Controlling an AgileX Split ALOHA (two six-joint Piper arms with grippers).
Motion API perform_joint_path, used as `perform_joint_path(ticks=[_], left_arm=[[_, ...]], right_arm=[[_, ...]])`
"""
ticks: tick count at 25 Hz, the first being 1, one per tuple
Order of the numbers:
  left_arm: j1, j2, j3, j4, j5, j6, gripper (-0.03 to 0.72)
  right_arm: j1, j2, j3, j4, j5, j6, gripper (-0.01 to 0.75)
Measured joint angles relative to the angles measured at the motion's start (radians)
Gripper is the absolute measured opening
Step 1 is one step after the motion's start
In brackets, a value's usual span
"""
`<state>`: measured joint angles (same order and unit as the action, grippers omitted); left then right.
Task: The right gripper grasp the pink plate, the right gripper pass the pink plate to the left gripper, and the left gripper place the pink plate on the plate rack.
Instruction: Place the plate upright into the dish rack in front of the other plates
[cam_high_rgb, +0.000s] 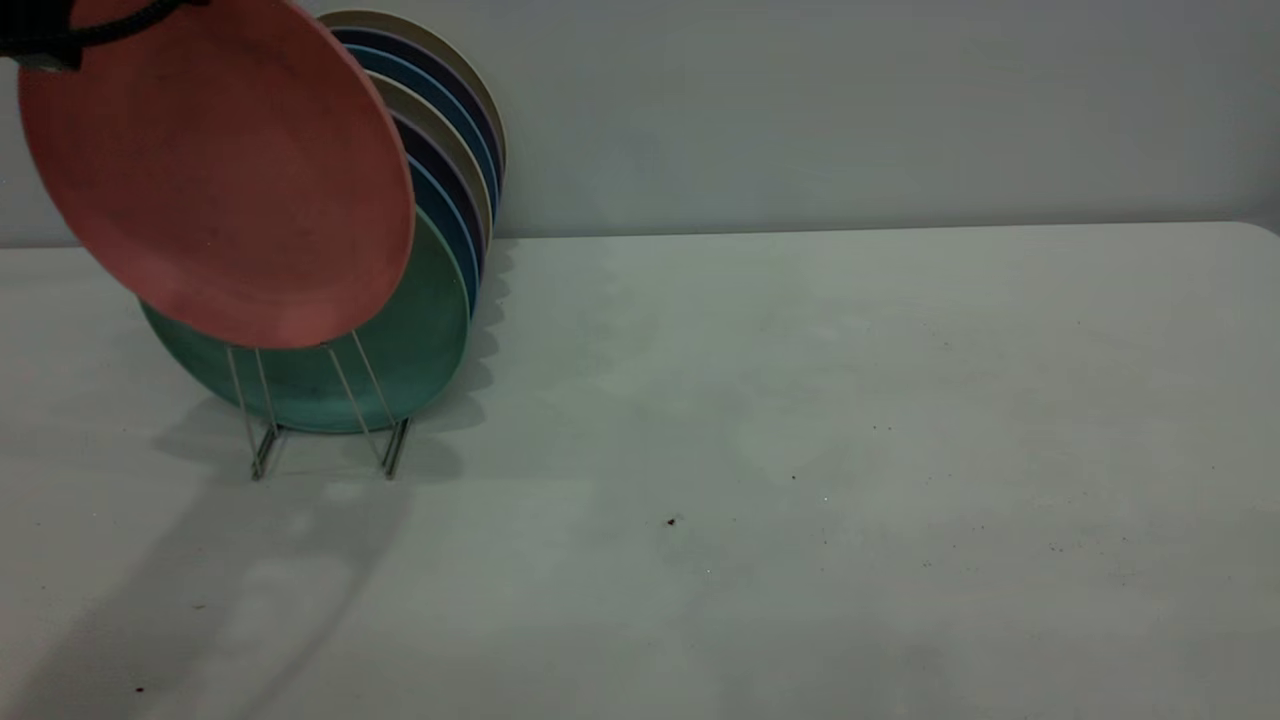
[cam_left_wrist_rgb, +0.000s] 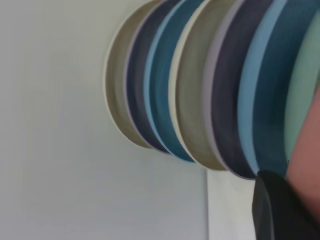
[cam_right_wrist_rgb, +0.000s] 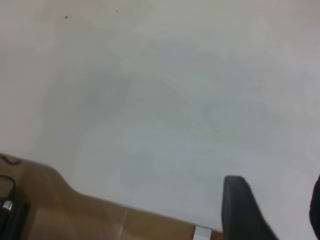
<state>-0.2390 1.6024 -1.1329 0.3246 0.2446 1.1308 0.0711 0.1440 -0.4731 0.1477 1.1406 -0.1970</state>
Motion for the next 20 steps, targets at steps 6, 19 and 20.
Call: perform_joint_path(ticks=[6, 19, 20], left_arm=[[0.0, -0.032, 0.0, 0.125, 0.072, -0.181, 0.022], [-0.005, -0.078, 0.083, 0.48, -0.041, -0.464, 0.022], [-0.005, -0.078, 0.098, 0.484, -0.043, -0.464, 0.022]], right_arm=[[0.0, 0.0, 0.0, -0.004, 0.0, 0.011, 0.351], [0.0, 0.0, 0.001, -0.026, -0.001, 0.037, 0.351], [0.0, 0.0, 0.001, -0.026, -0.001, 0.037, 0.351]])
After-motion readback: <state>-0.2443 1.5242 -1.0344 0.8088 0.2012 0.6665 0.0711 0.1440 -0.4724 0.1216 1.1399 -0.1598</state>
